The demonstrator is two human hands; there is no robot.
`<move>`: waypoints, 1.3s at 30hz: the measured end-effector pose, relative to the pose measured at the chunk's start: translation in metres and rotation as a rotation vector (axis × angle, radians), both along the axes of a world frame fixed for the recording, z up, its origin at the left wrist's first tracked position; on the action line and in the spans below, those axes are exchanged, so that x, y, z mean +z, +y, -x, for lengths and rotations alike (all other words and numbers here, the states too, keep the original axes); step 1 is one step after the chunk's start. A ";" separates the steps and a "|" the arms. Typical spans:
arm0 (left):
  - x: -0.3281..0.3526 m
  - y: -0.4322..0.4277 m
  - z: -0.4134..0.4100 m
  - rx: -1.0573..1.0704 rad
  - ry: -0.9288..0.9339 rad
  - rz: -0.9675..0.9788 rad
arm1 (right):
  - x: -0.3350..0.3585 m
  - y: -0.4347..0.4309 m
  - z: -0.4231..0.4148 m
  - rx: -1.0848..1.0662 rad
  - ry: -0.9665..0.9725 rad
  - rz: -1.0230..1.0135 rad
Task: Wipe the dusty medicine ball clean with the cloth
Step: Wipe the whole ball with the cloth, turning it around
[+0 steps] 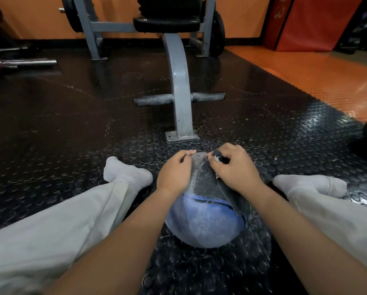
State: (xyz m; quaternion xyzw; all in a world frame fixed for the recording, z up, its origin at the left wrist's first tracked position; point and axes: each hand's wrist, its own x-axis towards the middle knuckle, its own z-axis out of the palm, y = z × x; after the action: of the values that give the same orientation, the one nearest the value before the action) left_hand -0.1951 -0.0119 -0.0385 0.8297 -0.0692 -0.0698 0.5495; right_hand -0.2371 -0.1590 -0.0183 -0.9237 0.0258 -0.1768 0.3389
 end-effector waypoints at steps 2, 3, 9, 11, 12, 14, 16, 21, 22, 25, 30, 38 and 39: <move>-0.001 0.003 -0.004 -0.021 -0.006 0.022 | -0.003 0.010 0.017 0.086 -0.126 0.131; -0.003 0.006 -0.005 -0.035 -0.014 0.043 | -0.002 0.016 0.025 0.167 -0.177 0.195; -0.007 0.012 -0.005 -0.061 -0.002 0.086 | 0.010 0.012 0.027 0.384 -0.165 0.365; -0.006 0.008 -0.005 -0.033 0.005 0.073 | 0.015 0.003 0.011 0.192 -0.053 0.257; -0.004 0.005 -0.005 -0.012 0.009 0.056 | 0.016 -0.002 0.001 0.083 0.021 0.248; 0.003 -0.003 -0.002 0.036 0.006 -0.002 | 0.019 -0.002 -0.009 -0.036 0.102 0.354; 0.008 -0.008 0.000 0.070 -0.014 -0.072 | 0.023 0.008 -0.004 -0.013 0.058 0.428; 0.008 -0.008 -0.001 0.040 -0.018 -0.056 | 0.025 0.021 0.025 0.247 -0.007 0.479; 0.007 -0.008 0.000 0.029 -0.021 -0.053 | 0.026 0.016 0.020 0.221 0.016 0.471; 0.008 -0.010 0.004 0.029 -0.031 -0.071 | 0.031 -0.003 -0.004 0.030 0.151 0.350; 0.011 -0.013 0.000 0.066 -0.018 -0.086 | 0.034 0.013 0.008 0.094 0.115 0.426; 0.003 -0.007 0.001 0.062 0.010 0.011 | 0.032 0.000 -0.009 0.011 0.224 0.271; 0.003 -0.007 0.003 0.076 0.015 0.007 | 0.032 -0.001 -0.014 -0.064 0.241 0.242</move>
State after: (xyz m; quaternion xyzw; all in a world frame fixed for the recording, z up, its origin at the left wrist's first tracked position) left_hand -0.1977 -0.0188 -0.0352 0.8293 -0.0336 -0.0550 0.5551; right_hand -0.2230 -0.1605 0.0134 -0.9710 0.0741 -0.0773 0.2137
